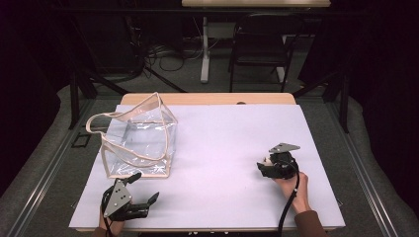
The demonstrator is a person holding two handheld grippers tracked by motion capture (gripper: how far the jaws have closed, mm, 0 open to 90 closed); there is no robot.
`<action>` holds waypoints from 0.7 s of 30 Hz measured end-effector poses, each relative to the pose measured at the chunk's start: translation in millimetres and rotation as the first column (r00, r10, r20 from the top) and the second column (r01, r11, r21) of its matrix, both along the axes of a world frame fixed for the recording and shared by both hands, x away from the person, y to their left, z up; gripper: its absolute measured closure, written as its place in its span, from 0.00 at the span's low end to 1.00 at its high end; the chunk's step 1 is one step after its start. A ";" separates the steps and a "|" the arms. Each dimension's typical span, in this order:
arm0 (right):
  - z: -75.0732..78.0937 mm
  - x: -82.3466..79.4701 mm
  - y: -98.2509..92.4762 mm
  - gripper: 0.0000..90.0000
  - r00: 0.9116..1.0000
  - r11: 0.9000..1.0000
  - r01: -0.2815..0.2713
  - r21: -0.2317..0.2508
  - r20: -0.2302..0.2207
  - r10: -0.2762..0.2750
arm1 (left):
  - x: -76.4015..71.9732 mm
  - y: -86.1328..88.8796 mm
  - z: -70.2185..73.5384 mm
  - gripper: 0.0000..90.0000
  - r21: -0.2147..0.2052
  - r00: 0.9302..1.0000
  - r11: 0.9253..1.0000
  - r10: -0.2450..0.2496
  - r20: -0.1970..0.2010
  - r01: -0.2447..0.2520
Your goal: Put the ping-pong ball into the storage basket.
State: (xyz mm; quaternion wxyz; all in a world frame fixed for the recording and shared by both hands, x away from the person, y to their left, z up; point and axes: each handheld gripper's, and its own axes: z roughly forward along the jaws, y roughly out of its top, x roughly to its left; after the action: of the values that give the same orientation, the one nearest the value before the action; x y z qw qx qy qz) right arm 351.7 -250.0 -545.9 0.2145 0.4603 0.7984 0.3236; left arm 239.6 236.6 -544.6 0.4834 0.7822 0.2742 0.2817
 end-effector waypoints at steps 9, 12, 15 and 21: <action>-0.6 -0.4 0.1 0.56 1.000 1.000 0.005 -0.010 -0.001 -0.005 | 0.0 0.1 0.1 0.18 0.002 1.000 1.000 -0.003 0.000 0.003; -0.5 -0.4 -0.1 0.56 1.000 1.000 0.003 -0.013 0.000 -0.003 | 0.0 0.1 0.1 0.18 0.003 1.000 1.000 -0.003 -0.001 0.003; 0.6 -1.0 0.3 0.56 1.000 1.000 0.000 -0.021 0.006 0.001 | -0.2 0.3 0.2 0.18 0.002 1.000 1.000 -0.003 0.000 0.003; 5.4 -2.9 1.1 0.56 1.000 1.000 -0.002 -0.020 0.020 0.002 | -0.1 -0.1 0.2 0.18 0.000 1.000 1.000 -0.008 -0.003 0.008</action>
State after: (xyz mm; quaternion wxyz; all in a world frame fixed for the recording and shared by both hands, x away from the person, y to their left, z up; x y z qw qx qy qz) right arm 348.8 -248.9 -540.5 0.2268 0.4540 0.7998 0.3205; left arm 239.5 236.5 -544.4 0.4839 0.7837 0.2718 0.2789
